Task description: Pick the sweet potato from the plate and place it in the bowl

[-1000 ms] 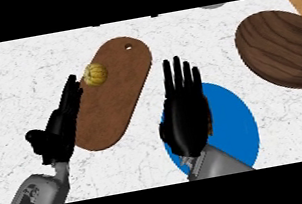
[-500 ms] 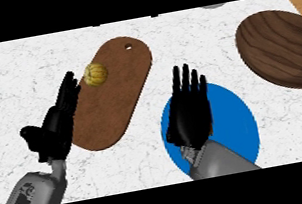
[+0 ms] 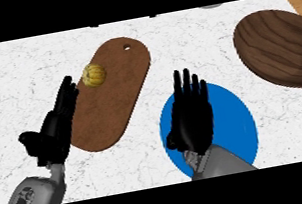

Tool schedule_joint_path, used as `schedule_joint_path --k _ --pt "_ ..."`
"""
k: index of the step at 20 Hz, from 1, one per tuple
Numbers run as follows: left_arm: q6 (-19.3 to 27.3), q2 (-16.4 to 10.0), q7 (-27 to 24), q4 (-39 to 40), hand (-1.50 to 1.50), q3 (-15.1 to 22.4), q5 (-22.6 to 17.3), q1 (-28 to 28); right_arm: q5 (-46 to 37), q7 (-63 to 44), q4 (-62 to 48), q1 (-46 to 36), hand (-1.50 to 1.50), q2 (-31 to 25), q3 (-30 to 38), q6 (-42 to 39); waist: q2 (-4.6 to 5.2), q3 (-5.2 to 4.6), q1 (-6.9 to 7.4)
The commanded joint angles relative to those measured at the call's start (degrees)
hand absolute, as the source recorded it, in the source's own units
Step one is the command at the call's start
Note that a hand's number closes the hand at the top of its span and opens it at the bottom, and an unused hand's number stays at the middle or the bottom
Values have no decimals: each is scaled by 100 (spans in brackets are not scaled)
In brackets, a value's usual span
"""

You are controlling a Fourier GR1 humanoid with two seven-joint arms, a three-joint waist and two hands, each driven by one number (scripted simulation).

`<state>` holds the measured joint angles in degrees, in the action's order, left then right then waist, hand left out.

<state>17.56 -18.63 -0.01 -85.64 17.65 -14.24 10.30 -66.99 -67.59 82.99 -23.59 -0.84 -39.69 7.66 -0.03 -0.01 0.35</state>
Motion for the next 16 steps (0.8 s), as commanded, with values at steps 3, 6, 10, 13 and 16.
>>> schedule_joint_path --k 3,6,10,13,16 --pt "47 110 211 -251 0 -37 182 -161 6 -705 355 205 -150 80 -171 323 -3 1 -11" --pt "-130 208 -120 166 0 -118 154 23 108 -914 179 257 -150 80 -430 809 11 -1 -8" --pt "-157 244 -47 151 0 -211 179 66 50 -756 287 431 -150 81 -271 871 5 0 -30" --pt "-119 192 141 -203 0 -137 272 -64 184 -581 -60 490 -150 81 -119 1242 2 3 24" --pt "-238 253 -100 41 0 -283 251 -112 146 -537 195 580 -150 81 -131 1234 3 0 -9"
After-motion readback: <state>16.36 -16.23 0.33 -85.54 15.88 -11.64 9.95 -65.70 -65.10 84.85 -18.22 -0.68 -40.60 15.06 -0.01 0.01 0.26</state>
